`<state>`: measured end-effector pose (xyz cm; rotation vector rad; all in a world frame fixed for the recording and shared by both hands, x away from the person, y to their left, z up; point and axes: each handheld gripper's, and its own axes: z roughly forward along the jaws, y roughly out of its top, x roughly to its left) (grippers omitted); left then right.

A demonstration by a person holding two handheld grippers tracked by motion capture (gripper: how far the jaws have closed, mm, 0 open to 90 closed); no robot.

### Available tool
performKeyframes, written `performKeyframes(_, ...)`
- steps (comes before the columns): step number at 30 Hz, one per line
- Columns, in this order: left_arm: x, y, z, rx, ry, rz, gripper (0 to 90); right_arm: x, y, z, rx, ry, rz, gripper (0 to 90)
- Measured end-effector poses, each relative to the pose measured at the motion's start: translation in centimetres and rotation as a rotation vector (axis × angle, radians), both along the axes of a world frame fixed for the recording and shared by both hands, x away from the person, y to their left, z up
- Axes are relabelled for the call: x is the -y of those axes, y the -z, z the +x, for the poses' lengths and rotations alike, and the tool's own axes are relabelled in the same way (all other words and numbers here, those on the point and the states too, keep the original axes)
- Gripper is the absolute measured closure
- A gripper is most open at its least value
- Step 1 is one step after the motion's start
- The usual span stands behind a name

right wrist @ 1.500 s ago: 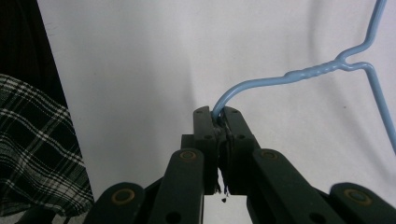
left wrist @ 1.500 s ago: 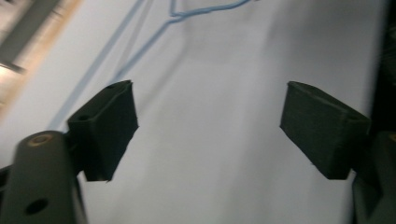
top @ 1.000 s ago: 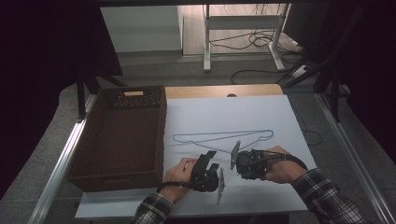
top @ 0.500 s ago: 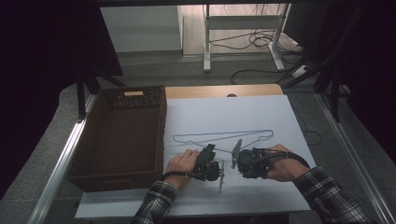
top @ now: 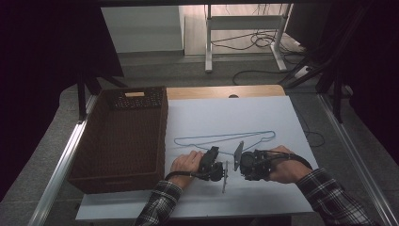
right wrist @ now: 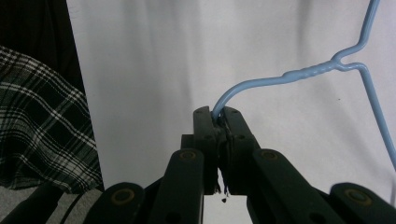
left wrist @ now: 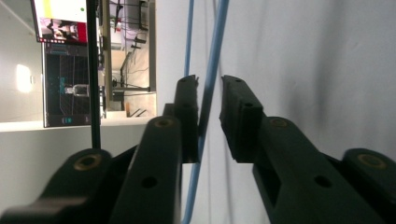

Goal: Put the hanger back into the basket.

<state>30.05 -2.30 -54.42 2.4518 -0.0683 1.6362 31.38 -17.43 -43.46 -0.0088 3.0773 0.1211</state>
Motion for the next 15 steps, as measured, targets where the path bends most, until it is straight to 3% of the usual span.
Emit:
performKeyframes(6, -0.06, 0.24, -0.08, 0.004, 0.028, 0.023, 86.3, 0.06, -0.1, -0.01, -0.004, -0.009, -0.008, 85.8)
performKeyframes(15, -0.16, 0.51, -0.1, -0.042, 0.042, 0.03, 87.7, 0.11, -0.07, 0.01, -0.014, -0.004, -0.008, 84.6)
